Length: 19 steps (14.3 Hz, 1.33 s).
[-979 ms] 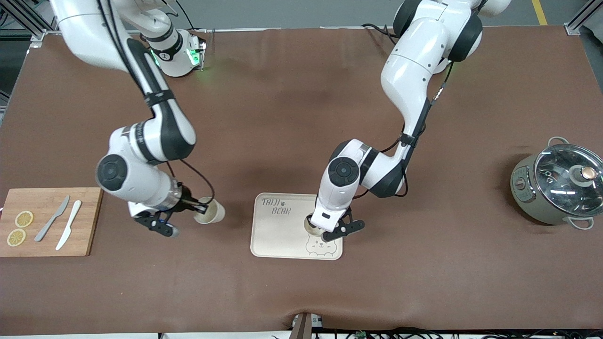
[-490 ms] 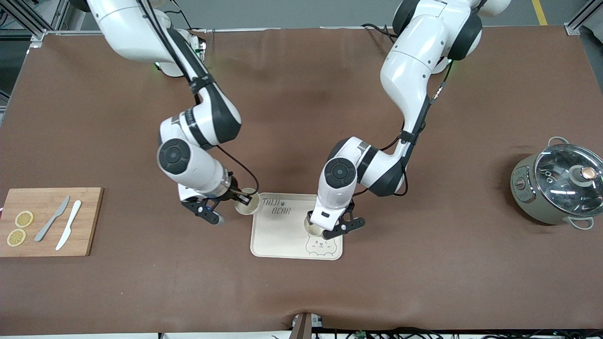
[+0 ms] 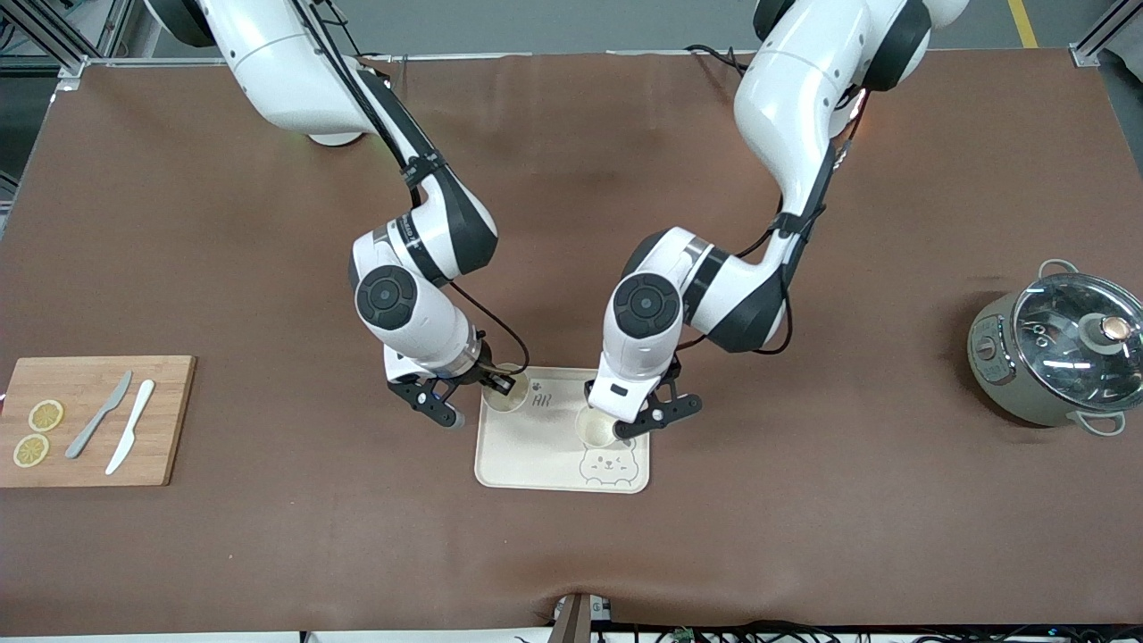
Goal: Place white IKEA cup upright on tray with both arms
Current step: 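Withdraw the left gripper while the right gripper carries its cup to the tray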
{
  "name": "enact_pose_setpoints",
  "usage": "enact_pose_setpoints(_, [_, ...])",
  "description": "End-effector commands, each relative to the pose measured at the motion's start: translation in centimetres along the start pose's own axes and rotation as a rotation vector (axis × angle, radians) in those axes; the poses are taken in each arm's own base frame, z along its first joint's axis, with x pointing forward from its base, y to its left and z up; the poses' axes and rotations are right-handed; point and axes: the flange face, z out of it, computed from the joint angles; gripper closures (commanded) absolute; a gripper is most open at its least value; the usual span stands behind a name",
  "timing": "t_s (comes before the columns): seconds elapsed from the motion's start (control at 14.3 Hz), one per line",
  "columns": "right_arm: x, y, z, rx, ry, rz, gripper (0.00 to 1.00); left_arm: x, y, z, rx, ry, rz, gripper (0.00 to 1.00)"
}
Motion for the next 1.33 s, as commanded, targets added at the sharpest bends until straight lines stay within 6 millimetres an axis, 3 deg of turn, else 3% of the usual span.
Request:
enact_pose_setpoints(0.0, [-0.1,-1.0,1.0,0.015,0.027,0.013,1.0,1.6,-2.0,-4.3,-0.018,-0.002,0.042,0.0])
enact_pose_setpoints(0.21, [0.3,-1.4,1.8,0.019,0.033,0.01,1.0,4.4,-4.9,-5.4,-0.003,-0.007,0.057,0.0])
enact_pose_setpoints(0.7, [1.2,-1.2,3.8,0.006,0.085,-0.023,1.0,15.2,-19.0,-10.7,-0.037,-0.053,0.208,0.0])
enact_pose_setpoints(0.91, [1.1,-1.1,4.8,-0.003,0.089,-0.031,1.0,18.8,-25.0,-11.4,-0.04,-0.054,0.26,0.0])
enact_pose_setpoints(1.26, [1.3,-0.6,6.5,-0.014,0.112,-0.033,1.0,22.7,-32.5,-11.3,-0.042,-0.048,0.331,0.0])
